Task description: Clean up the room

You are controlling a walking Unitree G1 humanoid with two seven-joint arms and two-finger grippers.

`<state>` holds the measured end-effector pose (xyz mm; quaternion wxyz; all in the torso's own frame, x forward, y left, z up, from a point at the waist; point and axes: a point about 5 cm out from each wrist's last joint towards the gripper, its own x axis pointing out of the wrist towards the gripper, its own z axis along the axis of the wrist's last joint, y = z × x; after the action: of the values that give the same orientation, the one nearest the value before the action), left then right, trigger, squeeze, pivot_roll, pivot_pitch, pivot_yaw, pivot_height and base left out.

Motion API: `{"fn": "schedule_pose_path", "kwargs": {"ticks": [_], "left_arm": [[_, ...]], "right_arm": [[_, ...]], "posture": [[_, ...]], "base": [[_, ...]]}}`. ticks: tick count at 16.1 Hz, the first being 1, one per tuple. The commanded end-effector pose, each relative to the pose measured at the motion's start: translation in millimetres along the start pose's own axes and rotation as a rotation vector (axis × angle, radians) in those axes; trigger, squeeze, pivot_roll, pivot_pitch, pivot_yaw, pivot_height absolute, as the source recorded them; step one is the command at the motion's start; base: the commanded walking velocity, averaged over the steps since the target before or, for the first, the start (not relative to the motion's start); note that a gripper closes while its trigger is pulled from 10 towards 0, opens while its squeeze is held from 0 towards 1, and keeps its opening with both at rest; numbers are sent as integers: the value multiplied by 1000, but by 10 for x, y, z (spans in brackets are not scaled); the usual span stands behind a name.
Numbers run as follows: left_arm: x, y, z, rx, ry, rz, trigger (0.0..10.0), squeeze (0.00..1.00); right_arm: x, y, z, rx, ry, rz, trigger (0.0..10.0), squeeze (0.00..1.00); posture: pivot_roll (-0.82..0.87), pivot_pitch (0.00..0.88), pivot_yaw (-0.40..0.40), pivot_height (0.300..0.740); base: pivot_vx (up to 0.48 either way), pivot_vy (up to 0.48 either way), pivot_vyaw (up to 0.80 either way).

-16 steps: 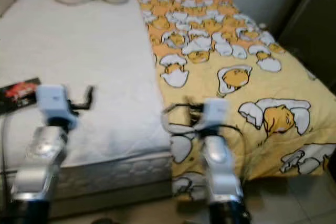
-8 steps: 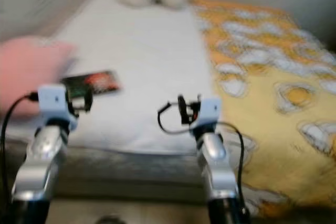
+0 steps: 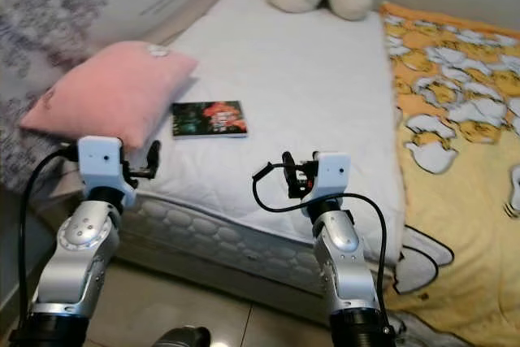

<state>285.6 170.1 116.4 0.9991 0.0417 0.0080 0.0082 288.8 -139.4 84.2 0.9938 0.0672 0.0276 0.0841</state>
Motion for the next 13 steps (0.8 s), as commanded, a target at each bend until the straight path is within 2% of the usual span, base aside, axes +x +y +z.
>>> {"fn": "schedule_pose_path", "kwargs": {"ticks": [1, 4, 9, 11, 13], "left_arm": [[-16, -3, 21, 4, -13, 7, 10000, 0], [-13, -64, 41, -1, -18, 7, 10000, 0], [-24, -58, 45, -21, -18, 24, 10000, 0], [-42, 2, 18, -45, -15, 62, 10000, 0], [-65, 77, -24, -42, -3, 84, 10000, 0]], "right_arm": [[2, -13, -30, 22, 17, -4, 10000, 0], [15, 0, -23, 18, 18, 10, 10000, 0], [11, 6, -60, 12, 36, 28, 10000, 0], [13, 16, -47, 13, 26, 34, 10000, 0], [-17, -60, 5, -8, -11, -3, 10000, 0]], "posture": [[98, 0, -67, 740], [93, 0, -68, 740], [102, 0, -75, 740], [103, 0, -79, 740], [99, 0, -78, 740]], "base": [[0, 0, 531], [0, -414, 535], [0, -475, 533], [0, 0, 531], [0, 0, 528]]}}
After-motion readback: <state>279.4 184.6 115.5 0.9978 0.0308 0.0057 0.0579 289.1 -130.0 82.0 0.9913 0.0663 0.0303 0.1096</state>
